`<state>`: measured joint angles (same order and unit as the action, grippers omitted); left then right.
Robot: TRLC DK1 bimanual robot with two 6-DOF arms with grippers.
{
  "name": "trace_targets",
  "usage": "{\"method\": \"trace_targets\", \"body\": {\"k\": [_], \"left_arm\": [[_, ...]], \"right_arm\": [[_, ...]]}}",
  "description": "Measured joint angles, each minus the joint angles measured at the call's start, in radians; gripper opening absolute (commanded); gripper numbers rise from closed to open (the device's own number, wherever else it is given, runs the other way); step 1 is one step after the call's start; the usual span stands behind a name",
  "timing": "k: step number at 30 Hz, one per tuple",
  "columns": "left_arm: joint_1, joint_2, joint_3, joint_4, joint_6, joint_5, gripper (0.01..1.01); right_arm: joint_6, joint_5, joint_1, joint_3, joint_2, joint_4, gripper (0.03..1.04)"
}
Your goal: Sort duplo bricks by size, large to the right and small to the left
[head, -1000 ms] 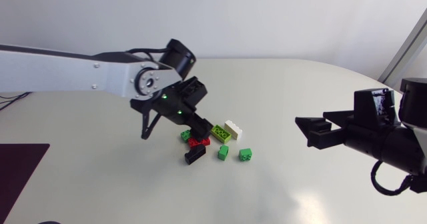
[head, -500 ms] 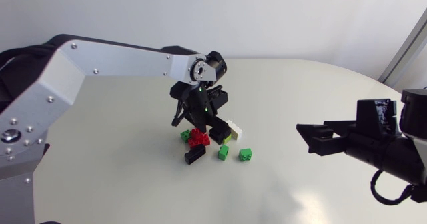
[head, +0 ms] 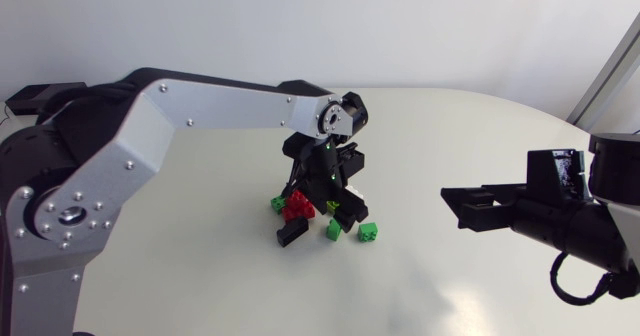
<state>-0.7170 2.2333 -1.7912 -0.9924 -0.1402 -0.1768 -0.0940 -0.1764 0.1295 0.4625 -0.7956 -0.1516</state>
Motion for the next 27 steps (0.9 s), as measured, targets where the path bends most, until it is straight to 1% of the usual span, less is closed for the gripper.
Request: {"method": "trace_targets", "body": {"k": [5,7,10,13,14,17,19,22,23,24,27], "left_arm": [[0.005,0.015,0.0,-0.008,0.003,0.0,0.808],[0.005,0.019,0.0,-0.01,0.003,0.0,0.705],[0.003,0.036,-0.001,-0.015,0.004,0.0,0.639],[0.001,0.061,-0.001,-0.021,0.019,-0.003,0.508],[0.002,0.067,-0.001,-0.023,0.027,-0.008,0.449],[0.005,0.07,-0.002,-0.025,0.044,-0.03,0.346],[0.006,0.07,-0.001,-0.024,0.053,-0.034,0.315],[0.006,0.068,0.002,-0.004,0.056,-0.035,0.236],[0.006,0.067,0.003,0.005,0.056,-0.037,0.226],[0.008,0.065,0.007,0.013,0.056,-0.037,0.19],[0.009,0.057,0.019,0.026,0.056,-0.036,0.189]], "right_arm": [[0.0,0.0,-0.005,0.0,0.001,0.0,1.0],[0.0,0.0,-0.005,0.0,0.001,0.0,1.0],[0.0,0.0,-0.006,0.0,0.004,0.0,1.0],[0.0,0.0,-0.01,0.0,0.011,0.0,1.0],[0.0,0.0,-0.012,0.0,0.013,0.0,1.0],[0.0,0.0,-0.013,0.0,0.015,0.0,1.0],[0.0,0.0,-0.013,0.0,0.015,0.0,1.0],[0.0,0.0,-0.013,0.0,0.015,0.0,1.0],[0.0,0.0,-0.013,0.0,0.015,0.0,1.0],[0.0,0.0,-0.013,0.0,0.015,0.0,1.0],[0.0,0.0,-0.013,0.0,0.015,0.0,1.0]]}}
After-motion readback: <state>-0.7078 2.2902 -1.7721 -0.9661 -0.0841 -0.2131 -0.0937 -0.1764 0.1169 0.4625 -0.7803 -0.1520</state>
